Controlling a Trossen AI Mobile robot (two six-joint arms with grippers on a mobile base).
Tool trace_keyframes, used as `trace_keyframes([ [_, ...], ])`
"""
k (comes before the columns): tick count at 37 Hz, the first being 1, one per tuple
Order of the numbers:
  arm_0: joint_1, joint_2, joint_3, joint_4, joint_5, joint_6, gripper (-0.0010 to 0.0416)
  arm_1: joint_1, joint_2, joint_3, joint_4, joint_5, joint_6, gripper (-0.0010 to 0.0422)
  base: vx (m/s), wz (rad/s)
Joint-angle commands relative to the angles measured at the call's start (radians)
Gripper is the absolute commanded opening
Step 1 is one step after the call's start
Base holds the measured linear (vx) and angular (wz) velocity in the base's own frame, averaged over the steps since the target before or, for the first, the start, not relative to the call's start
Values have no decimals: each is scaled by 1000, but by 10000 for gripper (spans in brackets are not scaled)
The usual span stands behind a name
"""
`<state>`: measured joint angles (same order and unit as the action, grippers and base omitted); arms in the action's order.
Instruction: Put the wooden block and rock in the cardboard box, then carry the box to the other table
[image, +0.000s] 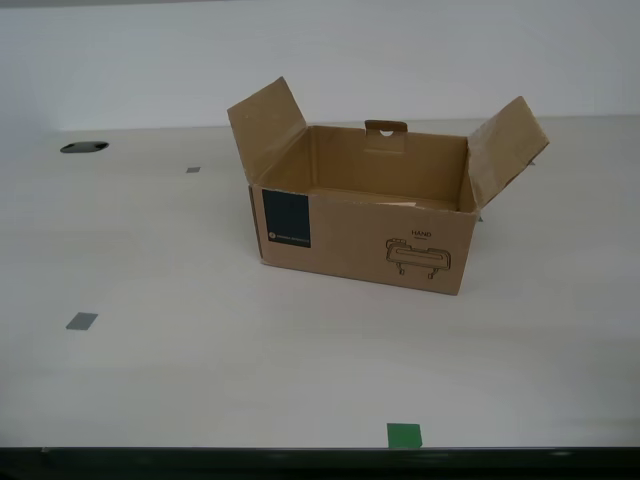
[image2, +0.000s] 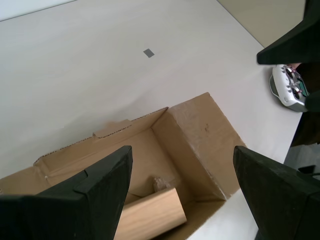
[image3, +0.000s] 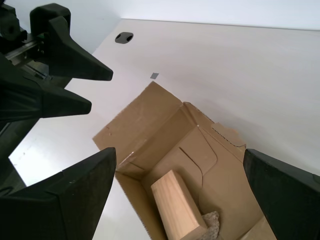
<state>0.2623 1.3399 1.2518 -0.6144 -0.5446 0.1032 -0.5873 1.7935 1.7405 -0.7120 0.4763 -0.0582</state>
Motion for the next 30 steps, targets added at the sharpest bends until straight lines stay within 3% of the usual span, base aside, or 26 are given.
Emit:
trace_keyframes([
  [1,0,-1,74,-90,26,3,355,2,0,52,-64,3,2,272,0,0],
  [6,0,-1,171,-219,109,17,355,5,0,122,-139,2,2,272,0,0],
  [11,0,-1,260,-332,109,21,355,8,0,190,-192,-6,2,272,0,0],
  [19,0,-1,386,-458,109,34,355,15,0,283,-306,-145,6,272,0,0],
  [30,0,-1,477,-610,109,60,355,34,0,315,-410,-150,34,272,0,0],
])
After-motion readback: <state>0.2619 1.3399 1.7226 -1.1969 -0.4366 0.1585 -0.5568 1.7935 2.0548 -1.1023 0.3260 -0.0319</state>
